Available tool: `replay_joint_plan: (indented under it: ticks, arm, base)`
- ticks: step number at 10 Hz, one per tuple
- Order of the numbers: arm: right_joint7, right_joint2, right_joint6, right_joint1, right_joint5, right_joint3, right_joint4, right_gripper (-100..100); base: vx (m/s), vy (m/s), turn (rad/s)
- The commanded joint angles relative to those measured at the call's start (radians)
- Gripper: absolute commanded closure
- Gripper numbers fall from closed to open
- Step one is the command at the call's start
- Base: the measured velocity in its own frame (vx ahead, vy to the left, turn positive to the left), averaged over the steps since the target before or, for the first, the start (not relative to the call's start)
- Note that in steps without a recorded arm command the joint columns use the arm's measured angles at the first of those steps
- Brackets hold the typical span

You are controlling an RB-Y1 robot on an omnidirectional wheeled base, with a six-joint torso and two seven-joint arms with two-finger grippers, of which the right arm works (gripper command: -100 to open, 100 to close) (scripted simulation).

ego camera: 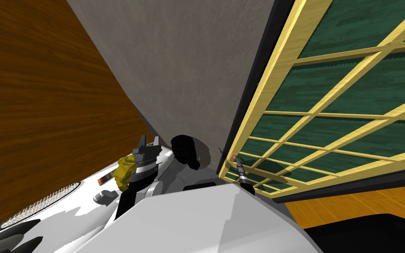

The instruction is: Pull the door open

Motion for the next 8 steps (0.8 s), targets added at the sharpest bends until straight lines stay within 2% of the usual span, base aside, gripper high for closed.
replay_joint_plan:
  ticks: [1, 4, 5, 6, 8]
  arm:
    - [0.050, -0.001, -0.005, 0.003, 0.011, -0.009, 0.003, -100]
    - [0.126, -0.001, -0.012, 0.010, 0.032, -0.024, 0.005, -100]
    - [0.131, -0.001, -0.012, 0.010, 0.032, -0.024, 0.005, -100]
    - [0.171, -0.001, -0.016, 0.014, 0.043, -0.032, 0.006, -100]
    - [0.213, -0.001, -0.020, 0.018, 0.055, -0.041, 0.007, -100]
  base:
    - [-0.007, 0.022, -0.003]
    - [-0.008, 0.025, -0.007]
    - [-0.010, 0.019, -0.004]
    - [-0.008, 0.027, -0.006]
    - [-0.009, 0.033, -0.009]
